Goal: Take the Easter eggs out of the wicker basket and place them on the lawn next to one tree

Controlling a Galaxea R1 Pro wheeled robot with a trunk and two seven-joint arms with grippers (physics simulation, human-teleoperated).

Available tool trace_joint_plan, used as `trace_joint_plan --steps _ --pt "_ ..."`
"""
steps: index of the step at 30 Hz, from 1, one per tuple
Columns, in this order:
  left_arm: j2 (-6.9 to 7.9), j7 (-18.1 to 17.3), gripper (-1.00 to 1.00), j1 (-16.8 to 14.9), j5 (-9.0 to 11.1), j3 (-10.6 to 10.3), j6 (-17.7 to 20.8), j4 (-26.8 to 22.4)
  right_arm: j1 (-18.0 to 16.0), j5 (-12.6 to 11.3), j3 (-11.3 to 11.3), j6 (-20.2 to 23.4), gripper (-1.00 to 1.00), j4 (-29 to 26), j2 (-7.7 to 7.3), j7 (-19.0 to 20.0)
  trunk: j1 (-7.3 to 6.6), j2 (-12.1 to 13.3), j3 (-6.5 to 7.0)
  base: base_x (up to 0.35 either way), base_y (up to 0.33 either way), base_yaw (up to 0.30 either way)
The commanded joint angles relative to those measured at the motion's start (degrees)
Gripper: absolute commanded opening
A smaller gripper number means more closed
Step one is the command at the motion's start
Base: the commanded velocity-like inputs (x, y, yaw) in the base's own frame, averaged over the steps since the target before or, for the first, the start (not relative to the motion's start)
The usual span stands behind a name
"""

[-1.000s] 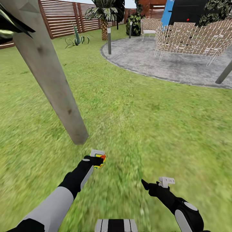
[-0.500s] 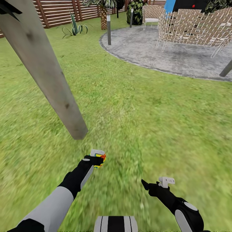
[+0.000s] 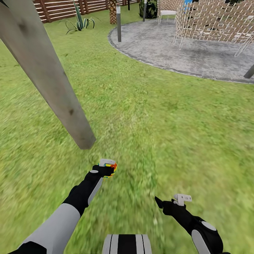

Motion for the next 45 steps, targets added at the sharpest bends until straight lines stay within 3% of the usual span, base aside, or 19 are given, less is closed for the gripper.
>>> trace_joint_plan --steps 1,24,45 --pt "0.04 0.51 -1.0 -0.02 0.54 -0.21 0.25 -0.11 -0.02 -0.09 0.02 0.25 1.0 -0.05 -0.02 0.02 -0.01 -0.02 -0.04 0.0 0.0 0.0" --pt "0.06 0.57 -1.0 -0.02 0.54 -0.21 0.33 -0.17 -0.02 -0.15 0.02 0.18 1.0 -0.05 -0.07 0.1 -0.01 -0.02 -0.04 0.056 0.05 0.0" --pt "0.06 0.43 -1.0 -0.02 0.54 -0.21 0.25 -0.17 -0.02 -0.14 0.01 0.18 1.0 -0.07 -0.07 0.11 0.53 -0.3 -4.69 0.0 0.0 0.0"
